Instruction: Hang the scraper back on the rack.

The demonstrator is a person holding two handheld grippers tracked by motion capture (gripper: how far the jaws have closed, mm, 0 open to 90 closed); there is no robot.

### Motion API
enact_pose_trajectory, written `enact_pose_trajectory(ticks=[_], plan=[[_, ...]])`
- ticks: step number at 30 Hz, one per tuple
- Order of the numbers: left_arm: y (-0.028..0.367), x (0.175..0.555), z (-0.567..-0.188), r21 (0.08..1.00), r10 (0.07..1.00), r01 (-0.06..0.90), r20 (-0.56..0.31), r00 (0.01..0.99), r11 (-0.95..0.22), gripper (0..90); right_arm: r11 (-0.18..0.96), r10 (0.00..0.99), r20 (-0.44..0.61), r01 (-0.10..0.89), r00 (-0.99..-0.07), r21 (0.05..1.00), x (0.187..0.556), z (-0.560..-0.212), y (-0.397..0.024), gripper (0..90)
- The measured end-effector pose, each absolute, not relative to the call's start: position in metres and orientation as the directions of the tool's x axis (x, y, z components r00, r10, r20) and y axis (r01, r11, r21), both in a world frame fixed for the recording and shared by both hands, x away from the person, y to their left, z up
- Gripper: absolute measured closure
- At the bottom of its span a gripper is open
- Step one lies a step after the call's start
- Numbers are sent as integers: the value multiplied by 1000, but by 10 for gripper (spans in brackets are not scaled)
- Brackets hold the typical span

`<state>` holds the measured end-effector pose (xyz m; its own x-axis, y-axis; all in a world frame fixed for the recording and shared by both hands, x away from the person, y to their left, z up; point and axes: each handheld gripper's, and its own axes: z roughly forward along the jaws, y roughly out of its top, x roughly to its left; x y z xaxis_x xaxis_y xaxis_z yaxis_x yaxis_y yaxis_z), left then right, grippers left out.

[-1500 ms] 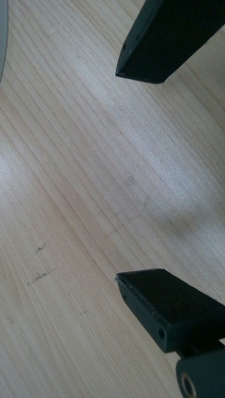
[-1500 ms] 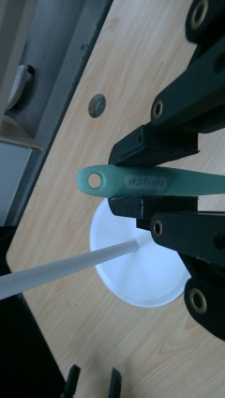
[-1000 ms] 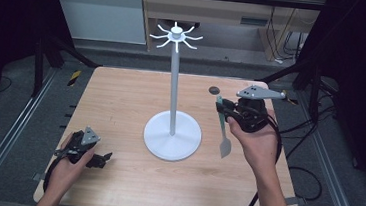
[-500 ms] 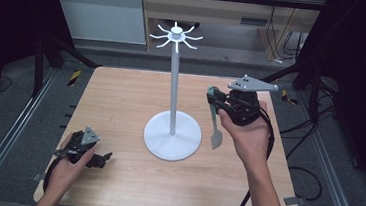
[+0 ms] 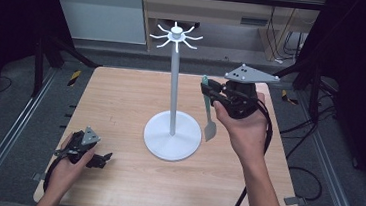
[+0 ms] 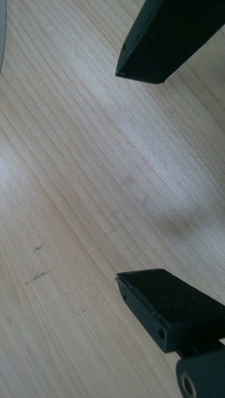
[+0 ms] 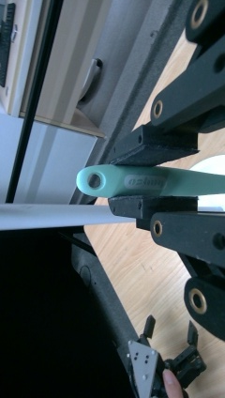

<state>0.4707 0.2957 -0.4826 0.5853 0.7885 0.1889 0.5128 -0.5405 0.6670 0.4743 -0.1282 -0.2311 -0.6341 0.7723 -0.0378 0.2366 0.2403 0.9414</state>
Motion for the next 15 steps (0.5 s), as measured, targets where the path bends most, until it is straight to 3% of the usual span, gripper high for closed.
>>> enact_pose_trajectory(ticks=[15], plan=[[296,471,-483,670,791,513,186,583,-536,32,233,755,-62,179,-653,956,467,-209,-113,748]])
